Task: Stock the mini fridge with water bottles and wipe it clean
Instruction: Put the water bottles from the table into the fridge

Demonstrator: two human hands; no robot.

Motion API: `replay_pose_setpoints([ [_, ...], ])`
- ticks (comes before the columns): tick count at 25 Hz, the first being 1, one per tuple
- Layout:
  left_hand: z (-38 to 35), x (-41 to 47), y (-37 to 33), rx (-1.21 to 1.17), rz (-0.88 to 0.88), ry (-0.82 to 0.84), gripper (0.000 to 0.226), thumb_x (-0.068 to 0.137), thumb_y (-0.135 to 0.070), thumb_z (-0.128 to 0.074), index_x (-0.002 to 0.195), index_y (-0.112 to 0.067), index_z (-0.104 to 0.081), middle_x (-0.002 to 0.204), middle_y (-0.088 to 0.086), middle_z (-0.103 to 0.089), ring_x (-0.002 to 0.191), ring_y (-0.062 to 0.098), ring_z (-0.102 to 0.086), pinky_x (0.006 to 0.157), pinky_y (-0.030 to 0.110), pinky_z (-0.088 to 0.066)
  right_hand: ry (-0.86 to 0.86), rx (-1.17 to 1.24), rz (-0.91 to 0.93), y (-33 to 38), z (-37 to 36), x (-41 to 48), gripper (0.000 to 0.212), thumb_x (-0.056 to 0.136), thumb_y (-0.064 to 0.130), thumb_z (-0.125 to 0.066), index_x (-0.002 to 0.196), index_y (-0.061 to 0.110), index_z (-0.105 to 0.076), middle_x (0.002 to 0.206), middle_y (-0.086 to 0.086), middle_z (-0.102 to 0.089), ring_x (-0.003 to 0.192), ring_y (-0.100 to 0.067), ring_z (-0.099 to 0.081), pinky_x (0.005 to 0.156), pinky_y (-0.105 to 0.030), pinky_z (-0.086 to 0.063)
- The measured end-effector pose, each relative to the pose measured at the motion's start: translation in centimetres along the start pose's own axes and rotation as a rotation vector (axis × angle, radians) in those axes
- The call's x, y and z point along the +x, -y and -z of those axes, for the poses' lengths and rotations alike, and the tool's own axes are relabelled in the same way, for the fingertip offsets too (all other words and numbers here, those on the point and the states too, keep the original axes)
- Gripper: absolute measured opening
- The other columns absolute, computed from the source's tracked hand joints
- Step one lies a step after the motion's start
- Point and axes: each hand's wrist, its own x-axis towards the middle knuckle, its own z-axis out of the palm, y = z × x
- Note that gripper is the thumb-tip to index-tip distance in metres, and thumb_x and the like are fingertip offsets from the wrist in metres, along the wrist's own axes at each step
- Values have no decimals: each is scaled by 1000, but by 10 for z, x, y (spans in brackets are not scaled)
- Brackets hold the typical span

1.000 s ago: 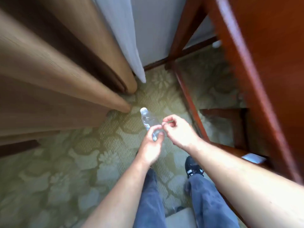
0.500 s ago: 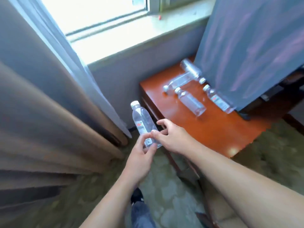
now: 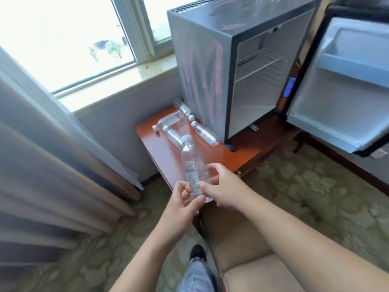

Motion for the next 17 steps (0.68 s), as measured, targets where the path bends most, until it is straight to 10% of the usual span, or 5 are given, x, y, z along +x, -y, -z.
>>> replay_pose_setpoints([
  [17, -142, 26, 1, 152, 25, -104, 30, 91, -27, -64, 101, -10, -42, 96, 8, -73, 78, 13, -65, 85, 56, -56, -81, 28, -34, -87, 93, -26, 59, 87, 37, -76, 139, 34, -47, 102, 12, -65, 93, -10, -70, 88, -45, -60],
])
